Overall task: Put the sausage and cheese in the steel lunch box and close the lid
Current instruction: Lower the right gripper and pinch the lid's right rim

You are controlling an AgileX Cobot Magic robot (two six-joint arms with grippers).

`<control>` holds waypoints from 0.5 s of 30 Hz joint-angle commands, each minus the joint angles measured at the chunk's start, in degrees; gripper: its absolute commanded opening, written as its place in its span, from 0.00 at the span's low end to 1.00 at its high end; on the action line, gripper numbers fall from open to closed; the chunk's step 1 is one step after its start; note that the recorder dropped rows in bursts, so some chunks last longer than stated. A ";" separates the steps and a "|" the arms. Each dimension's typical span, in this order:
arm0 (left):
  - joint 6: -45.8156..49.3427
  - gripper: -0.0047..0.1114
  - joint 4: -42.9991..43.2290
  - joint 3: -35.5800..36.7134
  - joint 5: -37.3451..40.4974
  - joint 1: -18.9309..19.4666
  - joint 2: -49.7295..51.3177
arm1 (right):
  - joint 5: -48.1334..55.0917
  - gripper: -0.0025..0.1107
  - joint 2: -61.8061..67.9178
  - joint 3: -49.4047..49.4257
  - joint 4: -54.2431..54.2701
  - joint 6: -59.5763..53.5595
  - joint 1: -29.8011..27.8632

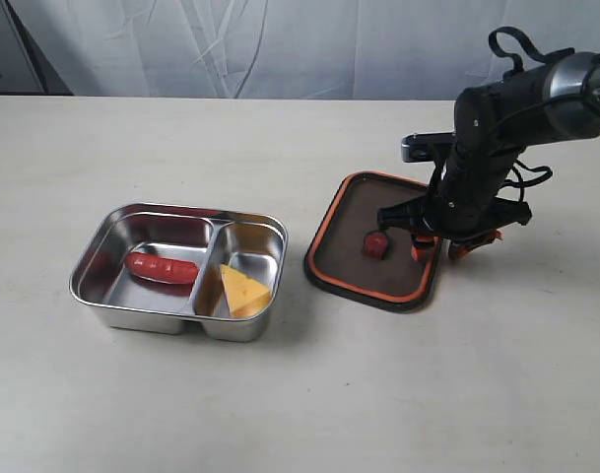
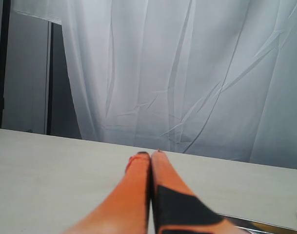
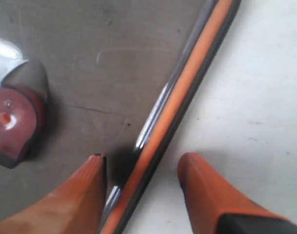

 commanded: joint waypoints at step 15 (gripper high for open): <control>-0.07 0.04 1.48 0.29 -0.27 0.08 -0.27 | 0.00 0.27 3.70 -0.27 -1.12 1.09 -0.40</control>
